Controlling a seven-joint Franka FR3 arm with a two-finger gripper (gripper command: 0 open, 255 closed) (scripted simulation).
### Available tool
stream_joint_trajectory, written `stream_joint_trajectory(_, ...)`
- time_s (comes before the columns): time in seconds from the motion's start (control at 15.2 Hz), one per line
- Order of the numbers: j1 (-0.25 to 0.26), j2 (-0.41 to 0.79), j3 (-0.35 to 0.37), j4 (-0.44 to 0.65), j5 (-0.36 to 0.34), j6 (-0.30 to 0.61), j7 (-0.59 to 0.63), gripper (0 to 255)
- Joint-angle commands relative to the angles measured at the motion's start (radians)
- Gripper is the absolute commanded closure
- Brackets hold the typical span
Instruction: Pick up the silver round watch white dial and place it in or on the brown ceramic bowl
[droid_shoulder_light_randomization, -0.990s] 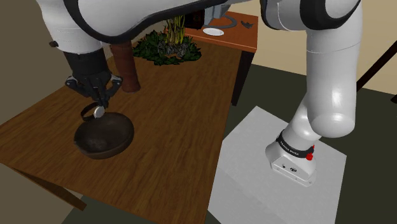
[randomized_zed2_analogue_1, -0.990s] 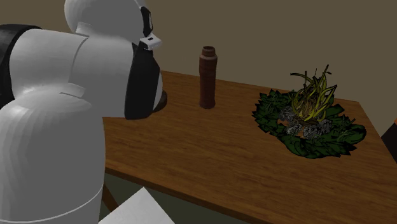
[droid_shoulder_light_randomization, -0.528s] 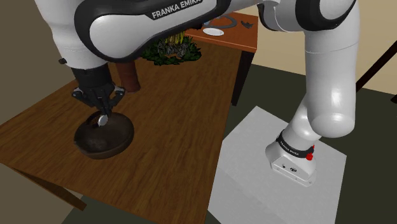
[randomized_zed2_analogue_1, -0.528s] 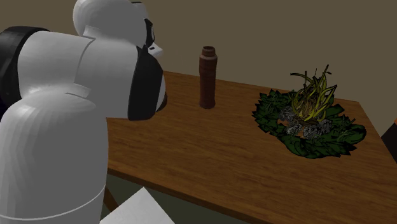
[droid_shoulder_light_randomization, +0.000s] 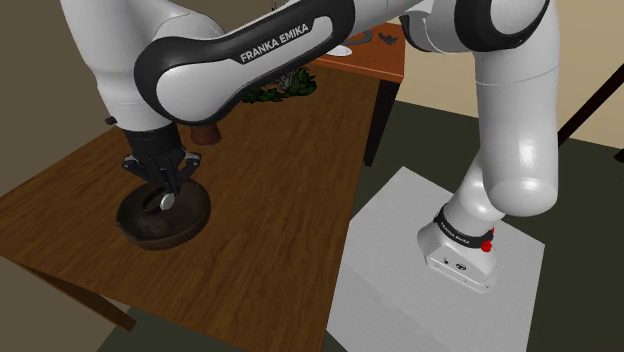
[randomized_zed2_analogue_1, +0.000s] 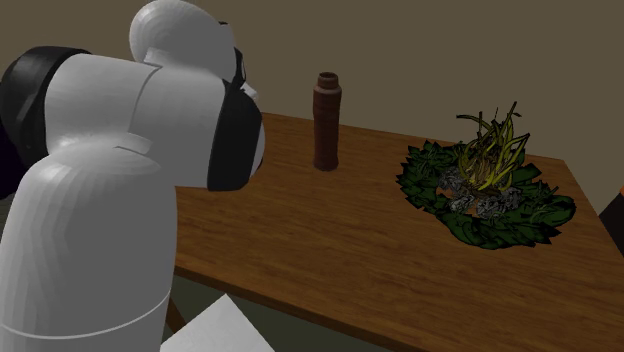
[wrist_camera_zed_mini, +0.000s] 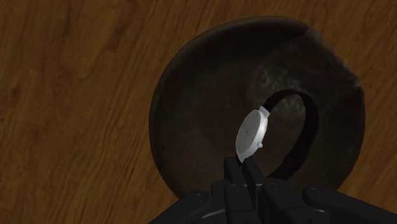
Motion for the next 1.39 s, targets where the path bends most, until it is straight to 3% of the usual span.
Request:
stream_joint_trajectory(0.0, -0.001, 0.001, -0.001, -0.002, -0.001, 0.003, 0.000, 255)
stream_joint_trajectory(0.33, -0.001, 0.001, -0.001, -0.002, -0.001, 0.003, 0.000, 255)
stream_joint_trajectory(0.4, -0.001, 0.001, -0.001, -0.002, -0.001, 0.003, 0.000, 0)
stream_joint_trajectory(0.73, -0.001, 0.001, -0.001, -0.002, -0.001, 0.003, 0.000, 0)
stream_joint_trajectory(0.99, -0.004, -0.040, 0.017, 0.068, 0.029, -0.100, -0.020, 0)
stream_joint_trajectory(1.32, -0.004, -0.040, 0.017, 0.068, 0.029, -0.100, -0.020, 0)
